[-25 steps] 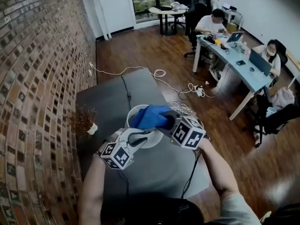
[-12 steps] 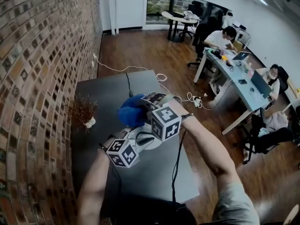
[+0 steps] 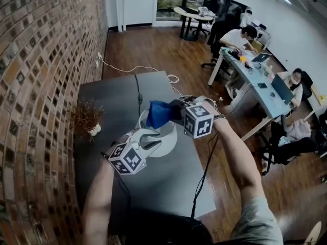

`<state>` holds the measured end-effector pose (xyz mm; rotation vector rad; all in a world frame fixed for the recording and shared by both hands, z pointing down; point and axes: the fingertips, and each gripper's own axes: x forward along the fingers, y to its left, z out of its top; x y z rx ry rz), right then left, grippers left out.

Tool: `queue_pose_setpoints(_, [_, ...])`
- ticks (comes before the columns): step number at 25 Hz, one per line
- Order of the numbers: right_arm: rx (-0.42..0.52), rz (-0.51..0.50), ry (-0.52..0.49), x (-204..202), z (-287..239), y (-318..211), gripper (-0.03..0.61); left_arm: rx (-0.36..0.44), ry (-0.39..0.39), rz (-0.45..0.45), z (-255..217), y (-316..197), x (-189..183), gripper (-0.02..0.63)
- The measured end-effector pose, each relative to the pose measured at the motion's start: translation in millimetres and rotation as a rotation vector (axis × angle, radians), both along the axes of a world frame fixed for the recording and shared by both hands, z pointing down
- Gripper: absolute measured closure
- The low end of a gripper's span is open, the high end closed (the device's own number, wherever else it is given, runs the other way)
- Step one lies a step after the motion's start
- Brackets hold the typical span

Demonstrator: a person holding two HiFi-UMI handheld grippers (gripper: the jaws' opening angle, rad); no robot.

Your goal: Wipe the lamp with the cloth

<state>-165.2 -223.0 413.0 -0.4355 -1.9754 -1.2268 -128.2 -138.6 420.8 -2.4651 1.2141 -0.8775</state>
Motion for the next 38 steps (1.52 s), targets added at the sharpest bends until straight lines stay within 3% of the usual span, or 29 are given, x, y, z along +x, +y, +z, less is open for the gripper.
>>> queue_pose_setpoints(5, [-0.152,0.247,0.001,47,0,14,0.485,-0.002,0.007,-0.027,-2,-16,-1,0.505])
queue_pose_setpoints(10, [-0.588,0.37,-0.021,51,-5,50,0.485,0.028,0.027,-0.046,-4,-19,-6,0.499])
queue_pose_setpoints(12, [-0.665,0.421,-0.076,48,-20,36,0.486,0.061,0.035,-0.056,-3,-19,-8,0.499])
queue_pose_setpoints(13, [-0.653,0.44,-0.134,42,-34,25,0.486,0.078,0.04,-0.062,-2,-19,-10,0.497])
queue_pose_setpoints(15, [-0.539,0.424,-0.285,20,-71,7,0.485,0.107,0.047,-0.068,-3,-20,-13,0.495])
queue_pose_setpoints(18, [-0.329,0.241,-0.435,-31,-104,15,0.485,0.131,0.036,-0.072,-4,-22,-12,0.494])
queue_pose_setpoints(21, [-0.099,0.012,-0.364,-75,-72,28,0.485,0.144,0.035,-0.083,-3,-20,-13,0.494])
queue_pose_setpoints(24, [0.042,-0.044,-0.188,-84,-23,6,0.485,0.147,0.054,-0.107,-4,-21,-14,0.489])
queue_pose_setpoints(29, [-0.009,0.095,-0.053,-36,-17,-23,0.485,0.129,0.058,-0.114,-7,-27,-13,0.484])
queue_pose_setpoints(32, [-0.197,0.19,0.0,2,-22,-8,0.485,0.133,0.05,-0.113,-6,-25,-14,0.482])
queue_pose_setpoints(34, [-0.3,0.249,-0.073,8,-43,-6,0.485,0.168,0.027,-0.098,-6,-22,-13,0.482])
queue_pose_setpoints(38, [-0.285,0.349,-0.239,-20,-87,-15,0.485,0.323,0.069,-0.144,-17,-7,-18,0.483])
